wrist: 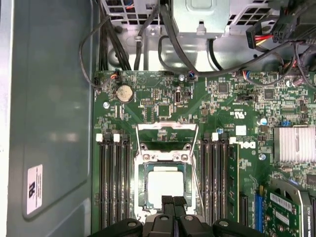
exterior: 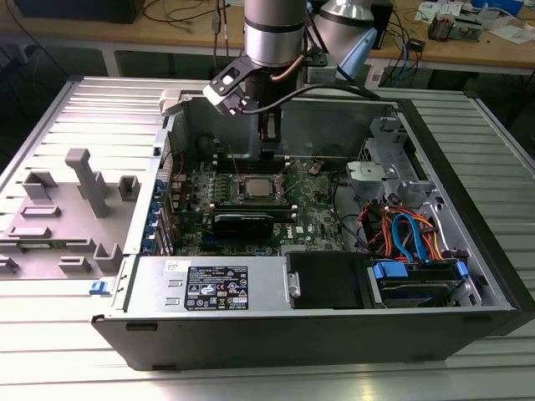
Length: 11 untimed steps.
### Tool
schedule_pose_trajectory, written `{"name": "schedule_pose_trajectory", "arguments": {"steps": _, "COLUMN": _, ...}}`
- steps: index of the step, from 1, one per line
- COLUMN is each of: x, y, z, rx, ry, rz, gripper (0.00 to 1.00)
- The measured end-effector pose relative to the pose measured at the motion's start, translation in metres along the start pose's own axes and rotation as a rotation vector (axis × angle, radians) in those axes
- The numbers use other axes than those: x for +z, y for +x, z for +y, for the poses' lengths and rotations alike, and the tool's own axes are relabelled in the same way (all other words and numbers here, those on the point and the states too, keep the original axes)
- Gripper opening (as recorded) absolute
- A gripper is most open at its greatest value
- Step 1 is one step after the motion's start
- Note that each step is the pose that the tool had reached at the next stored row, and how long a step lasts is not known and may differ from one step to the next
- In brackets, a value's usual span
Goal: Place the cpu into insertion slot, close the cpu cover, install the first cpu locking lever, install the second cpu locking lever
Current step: 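Close the cpu cover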
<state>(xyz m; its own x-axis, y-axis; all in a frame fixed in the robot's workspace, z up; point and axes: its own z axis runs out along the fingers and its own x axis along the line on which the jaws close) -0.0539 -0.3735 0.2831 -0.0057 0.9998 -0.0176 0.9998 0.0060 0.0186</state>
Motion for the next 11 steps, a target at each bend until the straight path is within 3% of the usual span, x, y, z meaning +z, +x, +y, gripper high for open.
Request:
{"name": "schedule_pose_trajectory", "arguments": {"steps": 6, "x": 0.0004, "y": -0.0001, "z": 0.0155, "rx": -0.007, "ry": 0.0005, "rz": 0.0013, "gripper": 0.11}}
{"name": "schedule_pose_trajectory", "arguments": {"steps": 11, "x": 0.0011, "y": -0.0002, "z": 0.0237, "rx": -0.065, "ry": 0.0009, "rz": 0.0021, "gripper": 0.11}}
